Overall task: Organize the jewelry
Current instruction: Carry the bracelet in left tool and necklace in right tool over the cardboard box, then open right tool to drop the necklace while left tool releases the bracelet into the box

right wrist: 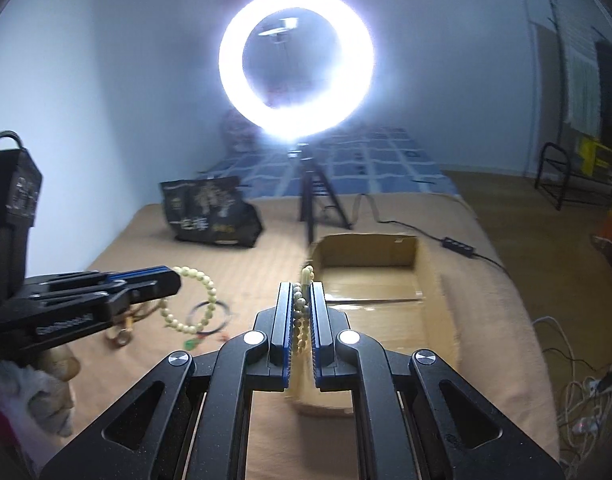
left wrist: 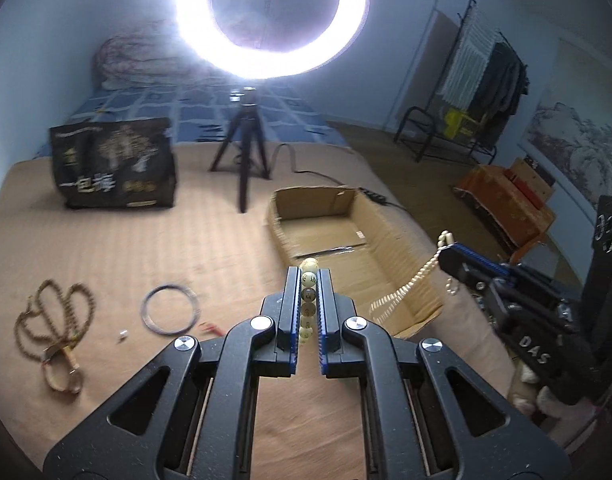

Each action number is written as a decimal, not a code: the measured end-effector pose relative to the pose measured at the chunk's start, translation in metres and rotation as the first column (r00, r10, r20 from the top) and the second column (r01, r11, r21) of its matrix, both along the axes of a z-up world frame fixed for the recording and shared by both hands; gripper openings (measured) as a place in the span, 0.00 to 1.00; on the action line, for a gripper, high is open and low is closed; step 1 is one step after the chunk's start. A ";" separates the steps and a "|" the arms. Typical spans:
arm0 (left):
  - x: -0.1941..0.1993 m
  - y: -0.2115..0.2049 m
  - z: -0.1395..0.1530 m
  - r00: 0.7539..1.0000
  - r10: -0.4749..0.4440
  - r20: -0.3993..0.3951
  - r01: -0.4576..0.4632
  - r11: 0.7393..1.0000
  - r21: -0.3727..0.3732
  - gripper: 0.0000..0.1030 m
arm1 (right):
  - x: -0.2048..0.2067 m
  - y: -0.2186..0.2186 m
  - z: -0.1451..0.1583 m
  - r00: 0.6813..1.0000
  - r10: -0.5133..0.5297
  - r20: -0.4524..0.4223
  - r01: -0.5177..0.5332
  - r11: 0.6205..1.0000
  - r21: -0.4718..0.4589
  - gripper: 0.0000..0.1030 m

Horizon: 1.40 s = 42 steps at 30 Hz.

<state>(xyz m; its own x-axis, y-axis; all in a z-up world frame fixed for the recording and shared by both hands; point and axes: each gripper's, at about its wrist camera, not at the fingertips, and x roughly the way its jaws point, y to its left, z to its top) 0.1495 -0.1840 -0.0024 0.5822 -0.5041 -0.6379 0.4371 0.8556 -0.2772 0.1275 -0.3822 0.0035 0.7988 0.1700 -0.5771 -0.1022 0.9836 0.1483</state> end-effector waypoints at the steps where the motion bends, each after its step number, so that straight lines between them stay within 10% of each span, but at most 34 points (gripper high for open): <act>1: 0.002 -0.005 0.000 1.000 -0.009 -0.002 0.009 1.000 -0.004 0.05 | 0.002 -0.008 -0.001 1.000 -0.017 -0.003 0.017 1.000 0.000 0.06; 14: 0.051 -0.066 -0.032 0.990 -0.089 -0.107 0.085 0.995 -0.043 0.05 | 0.023 -0.063 -0.028 0.992 -0.093 -0.089 0.097 0.995 0.036 0.06; 24: 0.069 -0.086 -0.062 0.989 -0.061 -0.138 0.070 0.996 0.063 0.05 | 0.028 -0.068 -0.049 0.983 -0.091 -0.159 0.092 0.996 0.004 0.06; 29: 0.070 -0.082 -0.060 0.991 -0.046 -0.129 0.057 0.995 0.082 0.07 | 0.025 -0.072 -0.050 0.981 -0.103 -0.161 0.103 0.995 -0.012 0.39; 36: 0.064 -0.072 -0.047 0.996 -0.022 -0.091 0.032 0.994 0.104 0.08 | 0.020 -0.076 -0.040 0.981 -0.131 -0.146 0.130 0.991 -0.017 0.41; 42: 0.054 -0.056 -0.031 0.999 0.002 -0.038 0.002 0.992 0.127 0.44 | 0.011 -0.074 -0.025 0.979 -0.165 -0.116 0.161 0.986 -0.044 0.60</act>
<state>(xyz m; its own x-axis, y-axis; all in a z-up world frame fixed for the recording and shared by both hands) 0.2033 -0.2397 -0.0330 0.5563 -0.4174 -0.7185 0.4284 0.8850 -0.1825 0.1390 -0.4561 -0.0217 0.7392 0.0218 -0.6731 0.0764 0.9903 0.1160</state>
